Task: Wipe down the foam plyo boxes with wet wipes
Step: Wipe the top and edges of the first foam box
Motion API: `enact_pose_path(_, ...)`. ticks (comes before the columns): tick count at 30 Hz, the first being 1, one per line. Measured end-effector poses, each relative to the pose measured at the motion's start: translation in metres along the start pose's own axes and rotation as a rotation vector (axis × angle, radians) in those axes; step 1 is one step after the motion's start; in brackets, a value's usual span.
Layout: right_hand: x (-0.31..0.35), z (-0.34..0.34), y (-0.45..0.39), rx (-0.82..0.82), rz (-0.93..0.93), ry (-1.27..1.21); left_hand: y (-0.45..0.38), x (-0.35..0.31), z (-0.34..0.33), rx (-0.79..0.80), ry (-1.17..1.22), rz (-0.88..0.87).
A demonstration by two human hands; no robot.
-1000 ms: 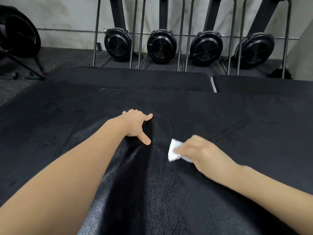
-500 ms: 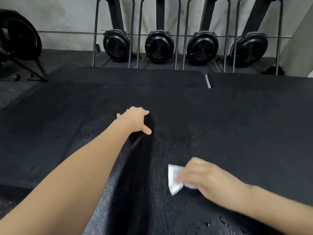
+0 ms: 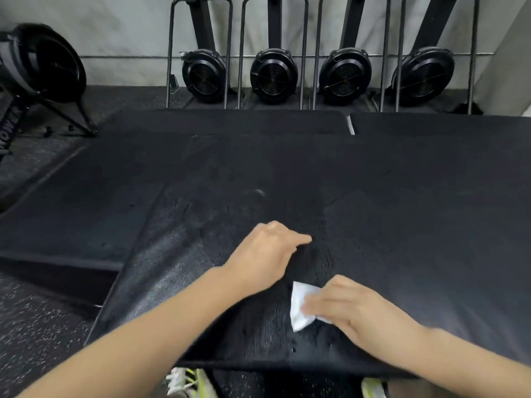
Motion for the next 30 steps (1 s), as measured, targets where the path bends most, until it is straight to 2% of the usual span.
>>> enact_pose_path(4,0.006,0.022,-0.025,-0.136,0.010,-0.045,0.037,-0.018,-0.008,0.090,0.131,0.031)
enact_pose_path(6,0.011,0.027,-0.030,-0.218,0.007,-0.029,0.046,-0.027,0.001,0.039,0.167,0.037)
enact_pose_path(9,0.024,0.009,-0.006,-0.196,-0.001,0.074,0.062,-0.039,0.010,-0.092,0.129,0.037)
enact_pose_path(13,0.040,-0.016,0.037,-0.181,-0.031,0.008,0.090,-0.076,-0.008,0.033,0.220,-0.004)
enact_pose_path(15,0.040,-0.013,0.043,-0.222,-0.088,-0.087,0.101,-0.090,-0.016,0.044,0.243,0.021)
enact_pose_path(17,0.030,0.004,0.049,-0.358,-0.205,-0.221,0.102,-0.093,-0.017,-0.005,0.246,0.121)
enact_pose_path(19,0.015,0.024,0.059,-0.504,-0.326,-0.323,0.098,-0.101,-0.019,-0.065,0.153,0.164)
enact_pose_path(21,0.000,0.045,0.069,-0.566,-0.407,-0.260,0.096,-0.113,-0.026,-0.088,0.065,0.157)
enact_pose_path(23,-0.020,0.062,0.072,-0.507,-0.485,-0.058,0.097,-0.124,-0.033,-0.127,0.051,0.158)
enact_pose_path(25,-0.044,0.071,0.073,-0.359,-0.589,0.128,0.100,-0.133,-0.033,-0.198,0.015,0.158)
enact_pose_path(27,-0.062,0.069,0.077,-0.222,-0.698,0.168,0.103,-0.139,-0.029,-0.273,-0.033,0.091)
enact_pose_path(30,-0.068,0.059,0.083,-0.144,-0.777,0.103,0.115,-0.129,-0.024,-0.273,-0.055,-0.026)
Point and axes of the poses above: each hand's wrist, its own y-axis away from the middle knuckle, its own z-axis out of the back of the hand, x = y × z, the point moved 7 cm from there along -y, towards the middle knuckle, and after that the axes turned 13 degrees about -y, right-handed, at the moved point
